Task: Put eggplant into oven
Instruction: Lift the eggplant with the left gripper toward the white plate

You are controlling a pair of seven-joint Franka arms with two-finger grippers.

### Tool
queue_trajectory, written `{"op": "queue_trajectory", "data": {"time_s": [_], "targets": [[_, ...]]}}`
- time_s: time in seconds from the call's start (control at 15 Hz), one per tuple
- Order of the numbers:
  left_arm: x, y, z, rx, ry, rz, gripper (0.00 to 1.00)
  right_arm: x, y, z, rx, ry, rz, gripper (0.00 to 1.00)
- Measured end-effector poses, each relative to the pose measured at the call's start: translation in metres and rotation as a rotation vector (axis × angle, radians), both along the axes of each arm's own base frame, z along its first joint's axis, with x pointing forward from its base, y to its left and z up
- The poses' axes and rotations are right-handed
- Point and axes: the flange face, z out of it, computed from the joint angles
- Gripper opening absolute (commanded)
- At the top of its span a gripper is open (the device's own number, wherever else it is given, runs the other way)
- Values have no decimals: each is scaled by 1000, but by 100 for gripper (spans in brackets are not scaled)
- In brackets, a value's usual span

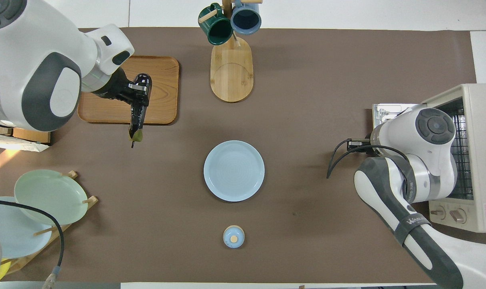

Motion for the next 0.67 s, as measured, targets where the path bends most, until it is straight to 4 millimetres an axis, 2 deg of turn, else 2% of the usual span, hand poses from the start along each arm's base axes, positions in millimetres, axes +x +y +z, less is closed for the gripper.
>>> {"op": "queue_trajectory", "data": {"time_s": [0.2,0.4,0.53,0.67], "targets": [[-21,-34,1,10,18,21,0,0,-1,10,2,-14,-1,100],[-52,-74,-4,28,43,43,0,0,0,11,2,-15,0,100],[-75,-100,-13,32,37,60,0,-1,0,13,1,0,8,100],[-99,-121,-29,25,12,76,0,0,0,33,0,11,20,100]]}}
